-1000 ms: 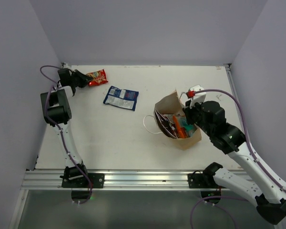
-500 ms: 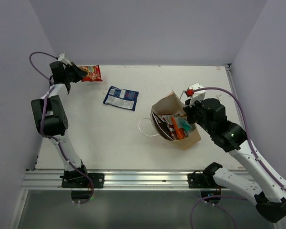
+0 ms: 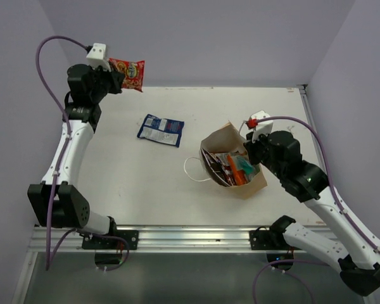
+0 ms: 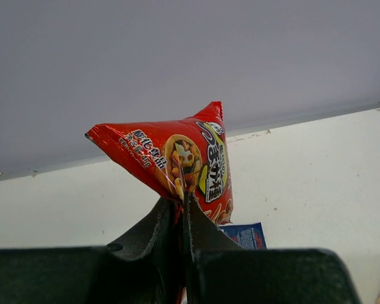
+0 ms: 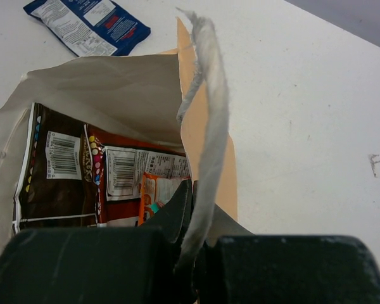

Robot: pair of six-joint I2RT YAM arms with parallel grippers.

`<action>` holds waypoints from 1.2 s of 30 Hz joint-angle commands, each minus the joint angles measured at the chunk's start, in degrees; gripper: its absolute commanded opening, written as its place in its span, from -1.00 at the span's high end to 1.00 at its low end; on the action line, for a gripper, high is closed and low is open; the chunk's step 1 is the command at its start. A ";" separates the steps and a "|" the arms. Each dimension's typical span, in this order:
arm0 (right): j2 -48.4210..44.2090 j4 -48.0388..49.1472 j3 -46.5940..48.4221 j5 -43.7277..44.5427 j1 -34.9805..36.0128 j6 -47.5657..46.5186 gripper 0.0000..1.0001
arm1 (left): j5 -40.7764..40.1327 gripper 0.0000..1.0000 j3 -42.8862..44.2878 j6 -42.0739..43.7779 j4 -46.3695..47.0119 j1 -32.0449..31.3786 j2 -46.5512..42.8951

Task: Place the snacks into the paper bag
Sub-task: Pick up the snack from the center of the board, then place the snack in the paper bag.

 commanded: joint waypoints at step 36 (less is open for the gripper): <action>-0.50 0.10 1.46 0.77 0.29 0.60 1.00 | 1.79 1.00 -0.75 8.96 -21.45 -22.11 -25.77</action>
